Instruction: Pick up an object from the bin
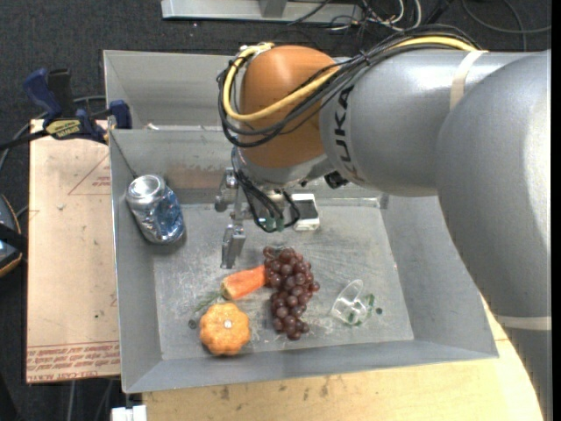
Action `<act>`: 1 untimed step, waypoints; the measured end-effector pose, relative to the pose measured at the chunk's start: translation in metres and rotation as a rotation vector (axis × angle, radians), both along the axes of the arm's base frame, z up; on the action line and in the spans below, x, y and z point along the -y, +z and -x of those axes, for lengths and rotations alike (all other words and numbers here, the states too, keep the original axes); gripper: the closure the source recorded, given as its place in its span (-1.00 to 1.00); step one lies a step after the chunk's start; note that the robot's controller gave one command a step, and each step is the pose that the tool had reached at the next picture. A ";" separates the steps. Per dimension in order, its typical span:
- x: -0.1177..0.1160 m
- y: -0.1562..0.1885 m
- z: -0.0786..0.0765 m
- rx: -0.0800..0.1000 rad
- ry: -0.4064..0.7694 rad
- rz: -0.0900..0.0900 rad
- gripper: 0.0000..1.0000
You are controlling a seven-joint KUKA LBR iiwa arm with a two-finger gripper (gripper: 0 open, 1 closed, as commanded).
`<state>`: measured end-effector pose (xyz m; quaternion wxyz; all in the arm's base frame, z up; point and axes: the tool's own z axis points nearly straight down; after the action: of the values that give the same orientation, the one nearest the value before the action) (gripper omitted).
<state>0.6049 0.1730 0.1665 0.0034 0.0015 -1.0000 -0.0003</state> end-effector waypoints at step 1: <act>0.001 0.005 -0.002 0.007 -0.003 -0.001 -1.00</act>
Offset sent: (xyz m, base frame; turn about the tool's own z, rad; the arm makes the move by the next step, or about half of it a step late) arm -0.0364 -0.0679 -0.0965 -0.4239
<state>0.6069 0.1723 0.1711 -0.0003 0.0002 -1.0000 -0.0008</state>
